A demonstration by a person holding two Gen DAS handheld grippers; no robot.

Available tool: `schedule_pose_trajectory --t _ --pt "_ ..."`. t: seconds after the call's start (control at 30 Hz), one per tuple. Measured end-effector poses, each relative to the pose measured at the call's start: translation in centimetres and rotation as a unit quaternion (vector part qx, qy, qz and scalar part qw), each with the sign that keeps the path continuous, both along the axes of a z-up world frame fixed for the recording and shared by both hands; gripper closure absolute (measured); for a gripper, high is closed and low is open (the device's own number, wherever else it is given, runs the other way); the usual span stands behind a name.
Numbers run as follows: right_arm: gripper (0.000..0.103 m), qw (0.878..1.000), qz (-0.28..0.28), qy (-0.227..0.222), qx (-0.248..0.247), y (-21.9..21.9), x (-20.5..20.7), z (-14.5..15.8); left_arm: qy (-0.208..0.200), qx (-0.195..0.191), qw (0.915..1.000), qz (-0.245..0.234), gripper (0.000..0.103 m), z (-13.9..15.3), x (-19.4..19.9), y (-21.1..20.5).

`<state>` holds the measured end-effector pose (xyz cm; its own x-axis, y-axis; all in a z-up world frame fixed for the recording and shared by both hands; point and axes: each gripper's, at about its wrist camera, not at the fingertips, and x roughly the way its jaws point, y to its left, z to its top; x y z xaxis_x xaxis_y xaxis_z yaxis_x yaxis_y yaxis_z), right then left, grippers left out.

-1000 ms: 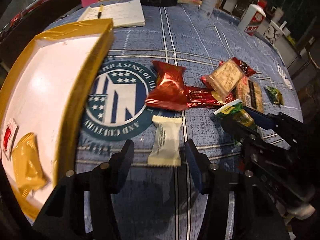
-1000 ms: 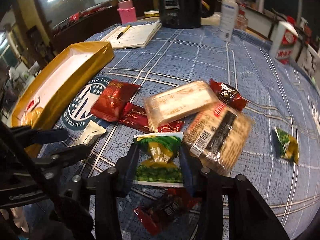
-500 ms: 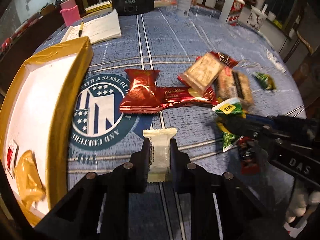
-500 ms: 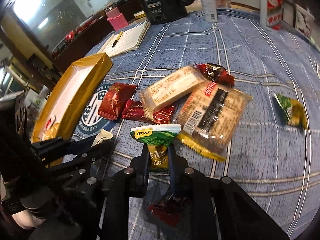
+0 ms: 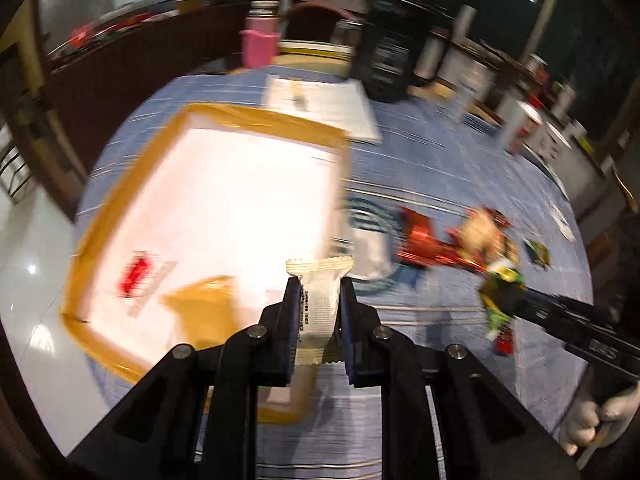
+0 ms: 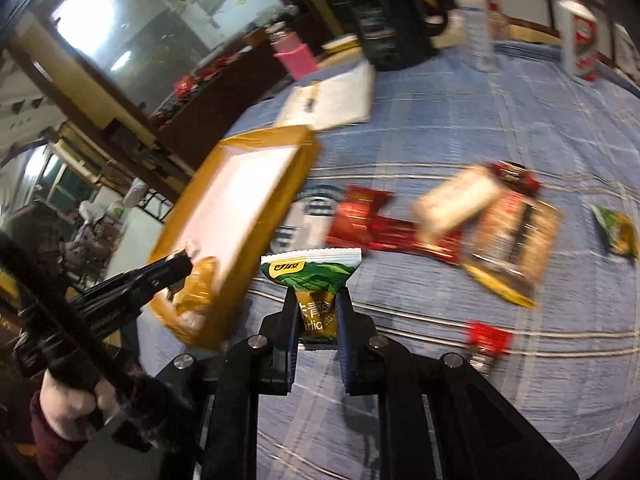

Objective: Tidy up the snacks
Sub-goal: 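Carry the white bar and green packet into the tray and release both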

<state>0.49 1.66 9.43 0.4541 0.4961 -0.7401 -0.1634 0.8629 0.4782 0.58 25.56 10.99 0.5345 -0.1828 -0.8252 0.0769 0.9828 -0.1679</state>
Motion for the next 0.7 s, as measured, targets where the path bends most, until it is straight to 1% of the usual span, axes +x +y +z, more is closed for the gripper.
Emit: schedule_pose_trajectory --t 0.07,0.17,0.27,0.37,0.43,0.5,0.57,0.63,0.67,0.7 --pt "0.088 1.000 0.013 0.001 0.011 2.1 0.7 0.4 0.004 -0.004 0.9999 0.015 0.083 -0.2 0.9 2.1" --pt "0.088 0.999 0.034 0.004 0.023 5.7 2.2 0.8 0.008 0.000 0.9994 0.032 0.083 -0.7 2.6 5.5" --pt "0.088 0.998 0.054 0.008 0.025 9.5 3.9 0.8 0.020 -0.002 0.9989 0.042 0.083 -1.8 4.4 7.6" --pt "0.088 0.998 0.067 0.015 0.009 13.1 5.7 -0.3 0.035 -0.004 0.9984 0.044 0.083 -3.3 6.3 8.9" --pt "0.088 0.997 0.071 0.024 -0.009 15.1 6.9 -1.6 0.044 -0.003 0.9980 0.046 0.083 -4.4 7.1 9.5" --pt "0.088 0.997 0.071 0.033 -0.021 16.3 7.5 -2.8 0.056 -0.006 0.9973 0.048 0.082 -5.4 7.8 10.1" --pt "0.088 0.996 0.068 0.045 -0.024 17.0 8.0 -3.9 0.060 -0.011 0.9970 0.049 0.082 -5.7 8.1 10.6" --pt "0.087 0.996 0.066 0.046 -0.028 17.5 8.2 -4.4 0.059 -0.016 0.9971 0.044 0.079 -5.7 8.2 10.6" --pt "0.084 0.996 0.065 0.045 -0.032 17.7 8.2 -4.4 0.060 -0.016 0.9972 0.040 0.074 -5.7 8.2 10.6" --pt "0.084 0.996 0.063 0.043 -0.038 17.8 8.2 -4.4 0.059 -0.015 0.9974 0.037 0.062 -5.6 8.2 10.5"
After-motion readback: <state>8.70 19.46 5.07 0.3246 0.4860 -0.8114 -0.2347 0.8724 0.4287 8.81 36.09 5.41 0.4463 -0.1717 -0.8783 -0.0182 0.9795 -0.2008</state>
